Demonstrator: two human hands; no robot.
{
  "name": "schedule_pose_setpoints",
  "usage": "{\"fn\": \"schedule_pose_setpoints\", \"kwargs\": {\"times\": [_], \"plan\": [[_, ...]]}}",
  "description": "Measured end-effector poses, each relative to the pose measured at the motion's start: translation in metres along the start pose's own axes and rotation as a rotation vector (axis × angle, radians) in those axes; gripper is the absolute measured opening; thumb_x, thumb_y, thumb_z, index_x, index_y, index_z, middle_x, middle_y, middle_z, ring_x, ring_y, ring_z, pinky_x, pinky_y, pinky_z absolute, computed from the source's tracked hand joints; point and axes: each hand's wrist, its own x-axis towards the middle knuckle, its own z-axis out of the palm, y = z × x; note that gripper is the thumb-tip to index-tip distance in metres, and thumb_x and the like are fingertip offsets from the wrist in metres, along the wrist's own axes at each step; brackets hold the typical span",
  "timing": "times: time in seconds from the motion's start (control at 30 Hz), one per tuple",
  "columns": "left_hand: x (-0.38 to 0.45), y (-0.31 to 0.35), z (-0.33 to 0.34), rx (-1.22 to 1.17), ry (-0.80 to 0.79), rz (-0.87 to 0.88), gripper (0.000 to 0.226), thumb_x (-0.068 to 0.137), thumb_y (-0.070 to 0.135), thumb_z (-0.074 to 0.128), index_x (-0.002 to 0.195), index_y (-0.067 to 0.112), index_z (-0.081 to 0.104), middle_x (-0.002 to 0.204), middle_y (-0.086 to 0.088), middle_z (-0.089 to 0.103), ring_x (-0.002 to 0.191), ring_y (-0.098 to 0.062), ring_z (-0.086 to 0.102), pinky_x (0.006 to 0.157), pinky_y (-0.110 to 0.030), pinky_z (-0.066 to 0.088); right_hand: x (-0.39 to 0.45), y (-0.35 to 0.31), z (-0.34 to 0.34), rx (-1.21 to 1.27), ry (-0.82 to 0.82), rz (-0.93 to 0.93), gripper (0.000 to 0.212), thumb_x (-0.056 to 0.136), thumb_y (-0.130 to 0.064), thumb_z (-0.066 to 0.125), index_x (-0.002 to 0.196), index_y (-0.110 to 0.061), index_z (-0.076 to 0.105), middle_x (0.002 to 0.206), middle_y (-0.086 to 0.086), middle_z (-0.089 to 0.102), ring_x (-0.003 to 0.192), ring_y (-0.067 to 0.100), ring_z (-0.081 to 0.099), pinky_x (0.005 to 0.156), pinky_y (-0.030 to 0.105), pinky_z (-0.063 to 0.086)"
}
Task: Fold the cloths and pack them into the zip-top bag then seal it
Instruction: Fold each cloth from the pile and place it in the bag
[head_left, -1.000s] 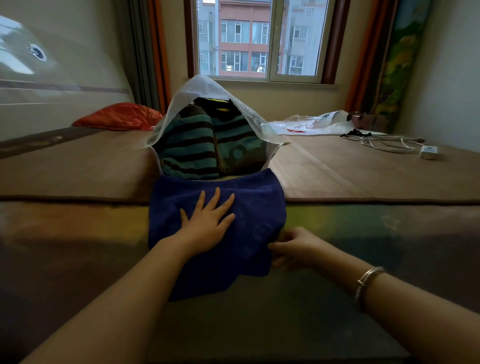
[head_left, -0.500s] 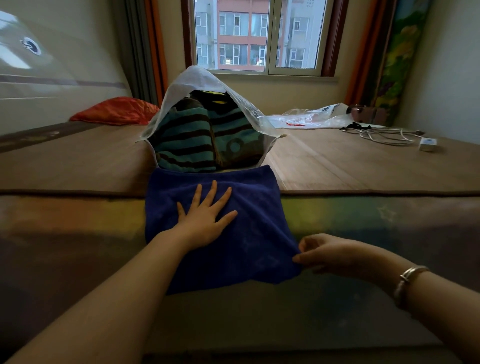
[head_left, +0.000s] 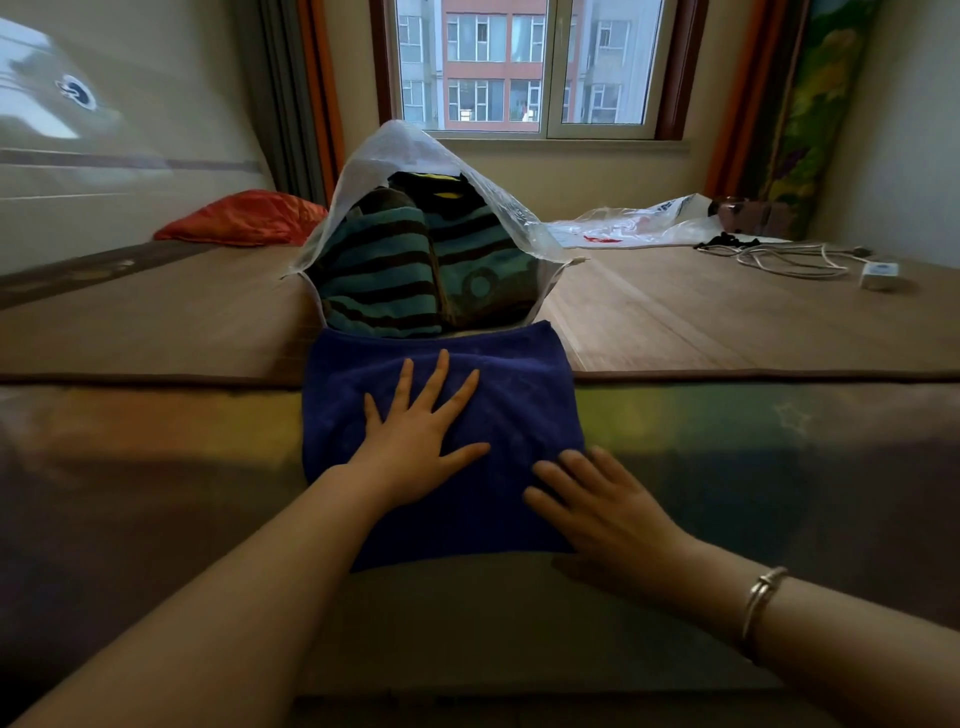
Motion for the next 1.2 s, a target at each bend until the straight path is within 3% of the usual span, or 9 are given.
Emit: {"fn": "schedule_pose_setpoints", "kwargs": {"times": [0.23, 0.43, 0.53, 0.6, 0.67, 0.73, 0.8, 1.0, 1.2], "plan": [[-0.023, 0.006, 0.003, 0.229, 0.017, 0.21, 0.071, 0.098, 0.051, 0.031, 0.144, 0.044, -0.023, 0.15, 0.017, -0.037, 0.143, -0.021, -0.027, 0.114, -0.064, -0.003, 0.009, 0.001, 0.017, -0.128, 0.089, -0.099, 0.043, 0.07, -0.027, 0.056, 0.111, -0.019, 0.05, 0.116, 0.007, 0.06, 0.106, 0.032, 0.05, 0.099, 0.05, 0.041], [-0.05, 0.027, 0.018, 0.109, -0.063, 0.213, 0.096, 0.076, 0.083, 0.034, 0.141, 0.048, -0.028, 0.147, 0.02, -0.039, 0.139, -0.02, -0.035, 0.111, -0.065, -0.011, 0.017, 0.007, -0.024, 0.371, 0.039, 0.131, 0.033, 0.08, -0.042, 0.043, 0.095, -0.024, 0.066, 0.096, -0.007, 0.068, 0.09, 0.018, 0.062, 0.093, 0.039, 0.047], [-0.06, 0.039, 0.014, 0.081, -0.084, 0.161, 0.103, 0.075, 0.079, 0.046, 0.145, 0.045, -0.022, 0.151, 0.017, -0.034, 0.14, -0.022, -0.032, 0.112, -0.063, -0.012, 0.023, 0.02, -0.045, 0.645, 0.107, 0.285, 0.031, 0.082, -0.043, 0.043, 0.092, -0.026, 0.066, 0.086, -0.012, 0.068, 0.083, 0.008, 0.06, 0.087, 0.033, 0.048], [-0.063, 0.045, 0.008, 0.05, -0.039, 0.098, 0.093, 0.084, 0.055, 0.058, 0.149, 0.041, -0.007, 0.158, 0.011, -0.018, 0.146, -0.022, -0.016, 0.116, -0.059, -0.005, 0.029, 0.03, -0.057, 0.747, 0.174, 0.333, 0.032, 0.081, -0.043, 0.046, 0.094, -0.024, 0.067, 0.084, -0.009, 0.068, 0.08, 0.007, 0.061, 0.081, 0.031, 0.05], [-0.062, 0.044, -0.004, -0.059, 0.097, 0.06, 0.065, 0.09, 0.036, 0.058, 0.145, 0.036, 0.025, 0.155, 0.006, 0.025, 0.144, -0.019, 0.021, 0.118, -0.054, 0.012, 0.034, 0.041, -0.065, 0.807, 0.224, 0.353, 0.03, 0.083, -0.04, 0.049, 0.099, -0.021, 0.067, 0.086, -0.005, 0.069, 0.078, 0.011, 0.064, 0.073, 0.034, 0.054], [-0.064, 0.035, -0.023, -0.19, 0.223, 0.047, 0.036, 0.09, 0.026, 0.058, 0.124, 0.034, 0.048, 0.12, 0.01, 0.058, 0.113, -0.008, 0.055, 0.108, -0.043, 0.037, 0.038, 0.053, -0.07, 0.856, 0.272, 0.424, 0.021, 0.086, -0.031, 0.054, 0.1, -0.021, 0.065, 0.088, -0.003, 0.069, 0.078, 0.013, 0.066, 0.067, 0.038, 0.057], [-0.07, 0.02, -0.047, -0.22, 0.239, -0.008, 0.027, 0.089, 0.018, 0.06, 0.112, 0.032, 0.056, 0.102, 0.008, 0.063, 0.092, -0.003, 0.06, 0.091, -0.034, 0.05, 0.041, 0.061, -0.072, 0.902, 0.348, 0.526, 0.009, 0.089, -0.019, 0.058, 0.097, -0.019, 0.064, 0.086, -0.001, 0.068, 0.078, 0.013, 0.065, 0.066, 0.038, 0.057], [-0.073, -0.034, -0.108, -0.433, 0.177, -0.272, 0.018, 0.082, 0.008, 0.069, 0.09, 0.024, 0.067, 0.086, 0.0, 0.067, 0.08, -0.013, 0.064, 0.074, -0.037, 0.055, 0.056, 0.064, -0.087, 1.483, 0.526, 0.895, 0.016, 0.094, -0.011, 0.055, 0.089, -0.025, 0.06, 0.087, 0.003, 0.067, 0.081, 0.011, 0.064, 0.071, 0.027, 0.056], [-0.08, -0.071, -0.119, -0.685, -0.244, -0.329, 0.037, 0.068, 0.022, 0.081, 0.102, 0.021, 0.068, 0.095, 0.0, 0.073, 0.085, -0.013, 0.071, 0.07, -0.028, 0.055, 0.063, 0.066, -0.063, 1.075, 0.333, 0.827, 0.012, 0.099, -0.021, 0.047, 0.093, -0.021, 0.057, 0.08, -0.004, 0.061, 0.077, 0.018, 0.062, 0.065, 0.034, 0.051]]}}
